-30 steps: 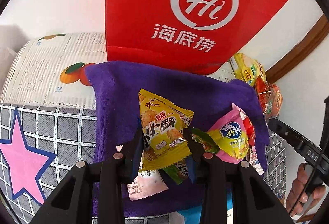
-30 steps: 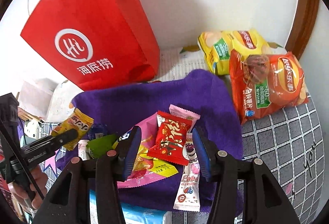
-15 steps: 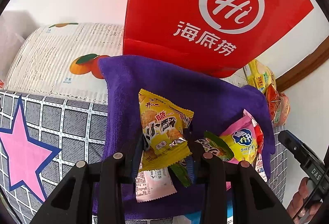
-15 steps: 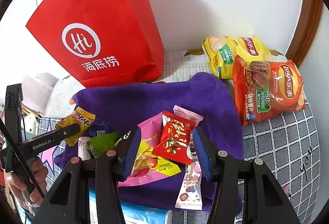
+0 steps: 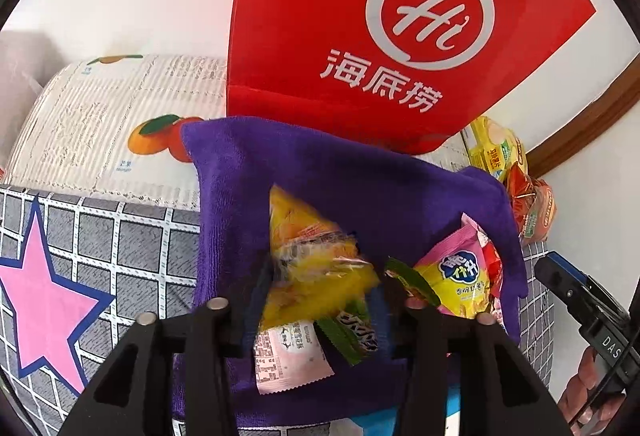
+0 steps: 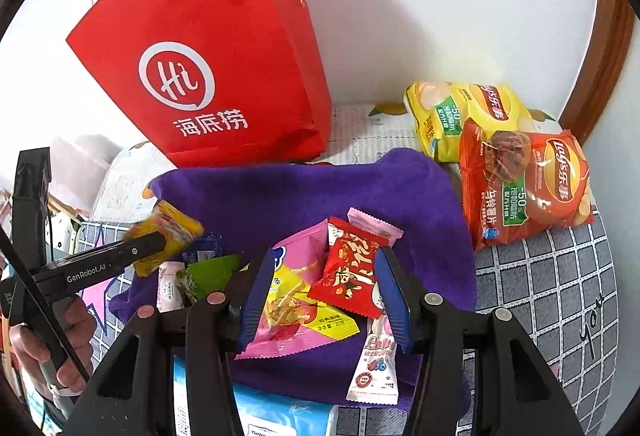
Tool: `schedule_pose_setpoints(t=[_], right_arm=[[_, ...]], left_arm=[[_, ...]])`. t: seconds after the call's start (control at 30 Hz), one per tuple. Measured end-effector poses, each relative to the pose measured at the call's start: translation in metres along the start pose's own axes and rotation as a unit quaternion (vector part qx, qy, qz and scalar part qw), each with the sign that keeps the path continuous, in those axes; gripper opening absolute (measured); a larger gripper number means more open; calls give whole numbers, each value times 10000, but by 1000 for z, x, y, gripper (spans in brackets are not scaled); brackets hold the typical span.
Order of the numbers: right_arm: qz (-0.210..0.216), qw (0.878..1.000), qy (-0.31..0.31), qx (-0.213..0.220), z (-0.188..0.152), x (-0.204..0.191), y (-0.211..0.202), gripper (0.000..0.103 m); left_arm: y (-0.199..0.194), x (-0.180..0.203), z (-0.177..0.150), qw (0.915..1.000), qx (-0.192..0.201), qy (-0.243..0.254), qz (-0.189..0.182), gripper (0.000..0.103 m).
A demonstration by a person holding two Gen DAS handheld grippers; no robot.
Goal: Organize snacks
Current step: 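Lower and open the left tool to drop the yellow bag while the right drops the red packet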
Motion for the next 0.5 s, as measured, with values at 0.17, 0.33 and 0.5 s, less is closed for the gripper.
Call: schedule_pose_setpoints(t=[0.17,0.33,0.5], right_arm=[[-4,10000,-18,14,1,0,-2,52],[-25,10000,-54,32,1,-2,-3,52],[-62,9998,-169,80,0,-8,-7,52]], left_arm=[[-5,-5,2,9999,110,-89,-28,46],[-12,-6,5,9996,257,-105,-46,47],[-22,-3,5,9991,432,-9,-18,50]])
Point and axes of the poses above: each gripper's, at about its wrist camera, not at the fingertips, and y roughly the way its jaws point, x to its right, z to its top, the point moved 2 cm from there along y, roughly the way its jaws point, and after that the axes turned 15 degrees about z, right-handed, at the moved point
